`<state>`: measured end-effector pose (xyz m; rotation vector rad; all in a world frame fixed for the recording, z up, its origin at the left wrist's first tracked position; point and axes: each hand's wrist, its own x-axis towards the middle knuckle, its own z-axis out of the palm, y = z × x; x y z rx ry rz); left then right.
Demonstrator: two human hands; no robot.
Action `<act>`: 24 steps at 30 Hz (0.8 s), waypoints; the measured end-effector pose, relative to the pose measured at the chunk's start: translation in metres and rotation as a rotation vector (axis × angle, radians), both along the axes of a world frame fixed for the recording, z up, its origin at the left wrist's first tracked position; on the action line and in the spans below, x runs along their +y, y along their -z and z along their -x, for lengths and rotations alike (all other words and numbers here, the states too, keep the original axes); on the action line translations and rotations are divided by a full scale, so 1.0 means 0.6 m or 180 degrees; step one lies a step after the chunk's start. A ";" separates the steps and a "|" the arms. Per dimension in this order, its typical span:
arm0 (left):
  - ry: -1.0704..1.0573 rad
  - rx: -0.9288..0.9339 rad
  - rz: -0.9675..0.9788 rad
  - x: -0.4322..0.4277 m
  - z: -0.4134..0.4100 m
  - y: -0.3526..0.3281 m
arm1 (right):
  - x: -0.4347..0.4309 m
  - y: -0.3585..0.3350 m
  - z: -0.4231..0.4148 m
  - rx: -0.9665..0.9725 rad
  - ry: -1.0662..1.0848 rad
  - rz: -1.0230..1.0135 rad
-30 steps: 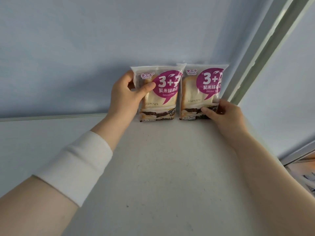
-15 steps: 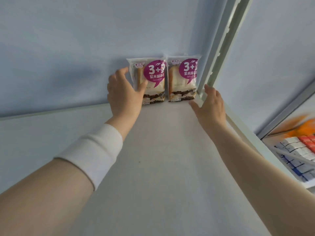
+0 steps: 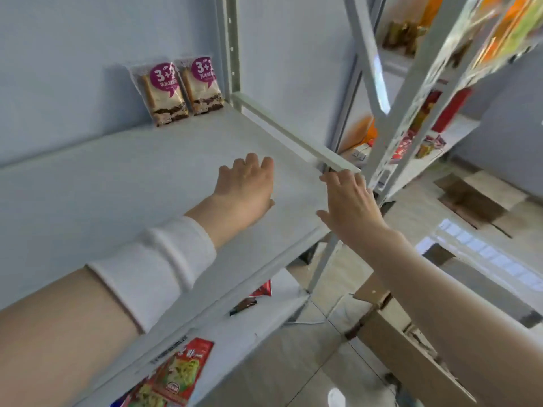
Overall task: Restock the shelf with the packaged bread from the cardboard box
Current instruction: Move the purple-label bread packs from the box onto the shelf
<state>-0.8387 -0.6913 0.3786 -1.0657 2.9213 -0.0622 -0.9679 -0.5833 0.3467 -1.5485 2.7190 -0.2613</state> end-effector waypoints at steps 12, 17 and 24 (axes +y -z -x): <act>0.1416 -0.0733 -0.0431 0.471 0.306 0.241 | 0.579 0.212 0.180 -0.0496 0.1864 -0.1066; 0.1624 -0.1117 -0.0801 0.572 0.406 0.367 | 0.713 0.310 0.248 -0.0949 0.2394 -0.1304; 0.1710 -0.1561 -0.1171 0.582 0.592 0.523 | 0.720 0.459 0.370 -0.1529 0.2601 -0.1522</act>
